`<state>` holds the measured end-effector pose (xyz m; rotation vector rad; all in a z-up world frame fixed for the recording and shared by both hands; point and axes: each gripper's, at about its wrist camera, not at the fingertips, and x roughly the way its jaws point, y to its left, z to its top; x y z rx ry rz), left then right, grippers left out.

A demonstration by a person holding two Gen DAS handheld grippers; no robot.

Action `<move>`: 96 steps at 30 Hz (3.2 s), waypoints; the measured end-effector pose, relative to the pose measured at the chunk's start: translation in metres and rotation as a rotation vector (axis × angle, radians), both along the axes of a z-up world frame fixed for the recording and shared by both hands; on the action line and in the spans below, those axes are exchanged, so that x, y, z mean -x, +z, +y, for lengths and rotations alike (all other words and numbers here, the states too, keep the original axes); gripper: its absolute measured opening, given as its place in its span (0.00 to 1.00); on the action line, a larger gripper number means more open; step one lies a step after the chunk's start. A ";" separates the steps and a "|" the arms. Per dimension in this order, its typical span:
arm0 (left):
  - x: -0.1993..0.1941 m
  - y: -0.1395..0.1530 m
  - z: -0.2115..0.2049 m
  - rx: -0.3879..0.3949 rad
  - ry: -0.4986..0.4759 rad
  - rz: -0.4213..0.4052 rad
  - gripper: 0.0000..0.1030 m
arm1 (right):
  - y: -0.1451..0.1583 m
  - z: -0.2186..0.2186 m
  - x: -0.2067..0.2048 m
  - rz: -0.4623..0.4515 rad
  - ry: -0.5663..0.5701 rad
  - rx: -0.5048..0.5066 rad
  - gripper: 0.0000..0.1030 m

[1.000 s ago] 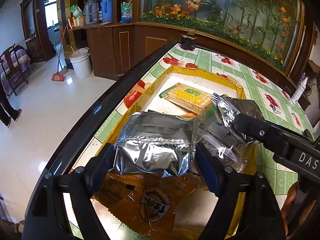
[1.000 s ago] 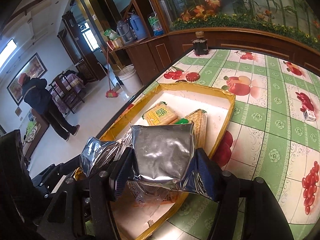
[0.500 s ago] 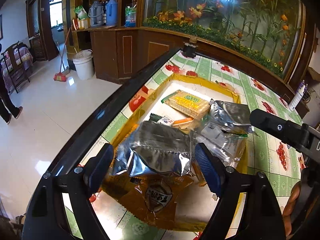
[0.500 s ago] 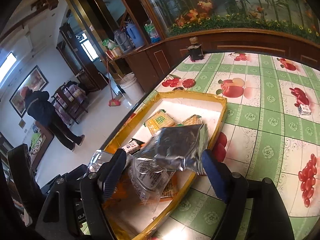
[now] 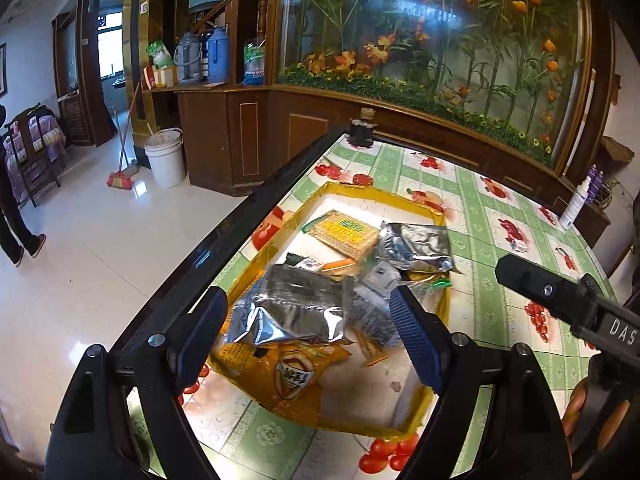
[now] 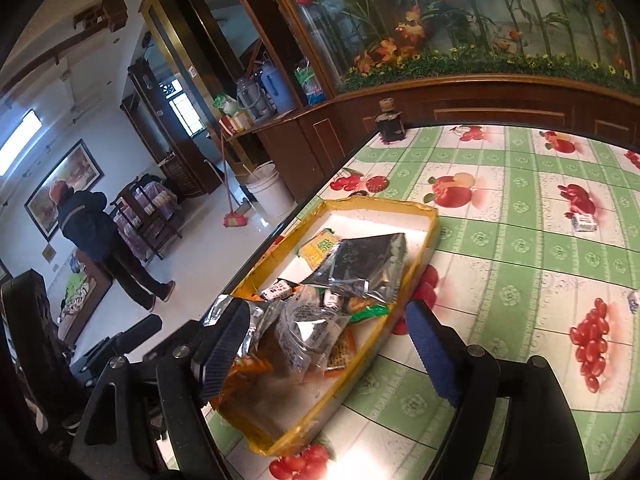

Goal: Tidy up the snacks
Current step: 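Move both tools back toward the small white milk-candy roll on the table, then grasp the white milk-candy roll with the right tool, then carry the candy roll over the tray with the right tool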

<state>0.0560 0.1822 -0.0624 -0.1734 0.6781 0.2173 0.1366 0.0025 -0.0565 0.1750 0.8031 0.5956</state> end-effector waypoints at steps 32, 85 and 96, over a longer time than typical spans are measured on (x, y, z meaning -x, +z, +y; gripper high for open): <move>-0.160 -0.023 -0.231 -0.052 -0.488 0.106 0.81 | -0.061 -0.232 -0.054 0.015 -0.367 0.172 0.78; -0.094 -0.025 -0.190 -0.128 -0.231 0.064 0.27 | -0.044 -0.211 -0.009 0.051 -0.329 0.105 0.33; -0.024 0.010 -0.098 -0.162 -0.059 -0.034 0.28 | -0.003 -0.111 0.015 -0.036 -0.140 0.052 0.33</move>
